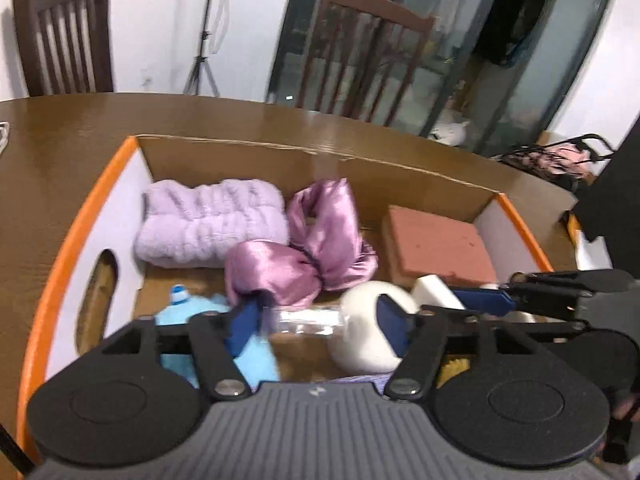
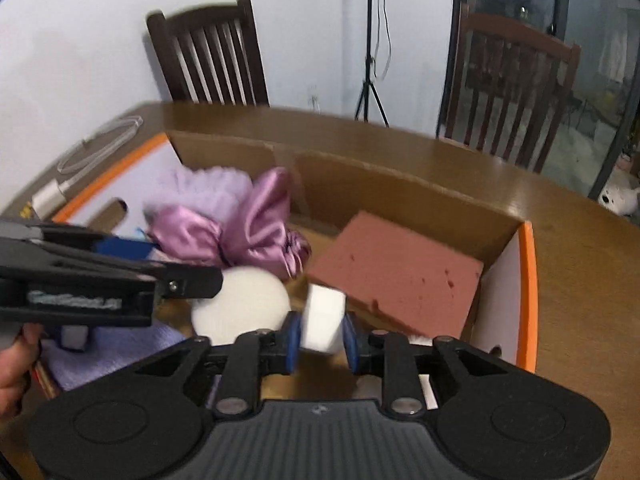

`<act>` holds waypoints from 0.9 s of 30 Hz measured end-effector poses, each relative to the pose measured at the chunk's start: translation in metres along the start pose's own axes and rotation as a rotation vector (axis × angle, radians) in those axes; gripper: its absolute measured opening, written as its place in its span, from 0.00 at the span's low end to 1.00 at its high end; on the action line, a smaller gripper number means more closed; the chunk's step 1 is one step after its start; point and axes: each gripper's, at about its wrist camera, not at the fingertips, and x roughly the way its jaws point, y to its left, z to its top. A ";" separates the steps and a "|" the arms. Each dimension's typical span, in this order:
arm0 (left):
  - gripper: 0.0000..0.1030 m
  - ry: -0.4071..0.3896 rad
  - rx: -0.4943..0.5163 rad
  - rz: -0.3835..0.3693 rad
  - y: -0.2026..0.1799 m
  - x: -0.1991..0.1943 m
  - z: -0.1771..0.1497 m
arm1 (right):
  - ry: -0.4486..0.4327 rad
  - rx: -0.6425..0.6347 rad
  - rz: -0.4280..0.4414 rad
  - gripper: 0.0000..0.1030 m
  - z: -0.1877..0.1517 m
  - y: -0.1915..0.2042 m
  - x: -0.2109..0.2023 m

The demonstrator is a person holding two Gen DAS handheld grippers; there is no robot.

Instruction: Organize soft objects

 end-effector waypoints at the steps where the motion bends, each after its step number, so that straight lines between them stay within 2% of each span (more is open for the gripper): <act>1: 0.71 0.000 0.007 -0.008 0.000 -0.001 0.000 | -0.003 -0.008 0.000 0.36 0.000 0.001 -0.001; 2: 0.72 0.001 0.007 -0.010 -0.001 -0.002 -0.001 | -0.003 -0.013 -0.002 0.46 -0.001 0.002 -0.002; 3: 0.72 0.002 0.006 -0.011 -0.001 -0.001 -0.001 | 0.000 -0.015 0.006 0.48 -0.001 0.002 -0.002; 6: 0.74 -0.002 -0.013 -0.014 0.002 -0.004 -0.002 | 0.001 -0.009 0.017 0.49 -0.001 0.001 -0.001; 8: 0.78 -0.016 -0.019 -0.021 0.003 -0.010 0.000 | -0.009 0.000 0.028 0.50 -0.001 -0.001 -0.003; 13: 0.79 -0.055 0.011 0.000 0.001 -0.043 0.004 | -0.036 -0.007 0.010 0.58 0.000 0.004 -0.020; 17: 0.80 -0.106 0.015 0.012 0.000 -0.083 0.005 | -0.084 -0.023 -0.024 0.67 0.000 0.011 -0.057; 22: 0.83 -0.185 0.075 0.025 -0.009 -0.143 -0.002 | -0.168 -0.033 -0.076 0.69 -0.006 0.011 -0.126; 24: 0.87 -0.221 0.102 0.032 -0.015 -0.164 -0.008 | -0.213 -0.018 -0.104 0.79 -0.013 0.007 -0.154; 27: 0.90 -0.275 0.141 0.038 -0.023 -0.193 -0.019 | -0.257 0.028 -0.121 0.80 -0.025 0.004 -0.186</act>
